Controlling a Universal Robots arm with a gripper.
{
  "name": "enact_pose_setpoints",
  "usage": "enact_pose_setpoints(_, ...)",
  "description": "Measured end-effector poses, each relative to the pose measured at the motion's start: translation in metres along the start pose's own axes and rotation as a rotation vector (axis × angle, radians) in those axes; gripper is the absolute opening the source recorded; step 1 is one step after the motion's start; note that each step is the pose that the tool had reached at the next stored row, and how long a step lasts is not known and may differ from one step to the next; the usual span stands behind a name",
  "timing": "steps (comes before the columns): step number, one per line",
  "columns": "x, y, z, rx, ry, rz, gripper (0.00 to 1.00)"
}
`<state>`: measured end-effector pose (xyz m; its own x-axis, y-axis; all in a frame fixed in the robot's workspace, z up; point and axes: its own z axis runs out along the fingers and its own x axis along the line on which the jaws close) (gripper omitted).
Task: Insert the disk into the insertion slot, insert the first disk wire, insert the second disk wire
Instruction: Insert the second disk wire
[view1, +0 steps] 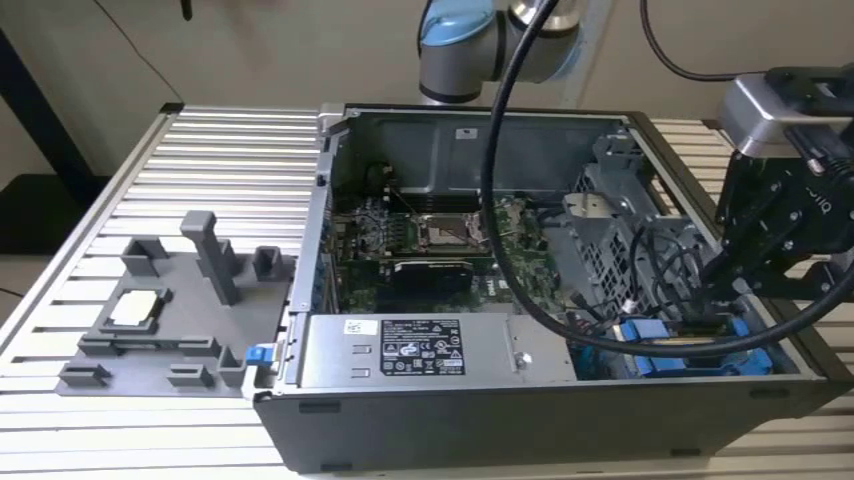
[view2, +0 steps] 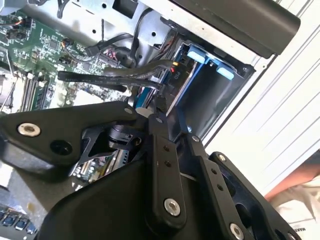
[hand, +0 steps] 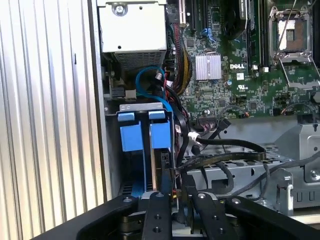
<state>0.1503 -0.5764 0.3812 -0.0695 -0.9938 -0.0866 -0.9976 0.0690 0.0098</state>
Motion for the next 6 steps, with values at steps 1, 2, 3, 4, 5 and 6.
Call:
enact_pose_setpoints(1, 0.0000, 0.0000, 0.0000, 0.0001, 0.0000, 0.000, 0.24)
enact_pose_setpoints(2, 0.0000, 0.0000, 0.0000, 0.0002, -0.0001, 0.000, 0.24)
enact_pose_setpoints(3, 0.0000, 0.0000, 0.0000, 0.0004, 0.0000, 0.000, 0.24)
enact_pose_setpoints(4, 0.0000, 0.0001, -0.0001, 0.0007, 0.0000, 0.000, 0.24)
enact_pose_setpoints(5, 0.0000, 0.0001, -0.0001, 0.0008, 0.0000, 0.000, 0.24)
enact_pose_setpoints(6, 0.0000, 0.0001, -0.0001, 0.0009, 0.0000, 0.000, 0.24)
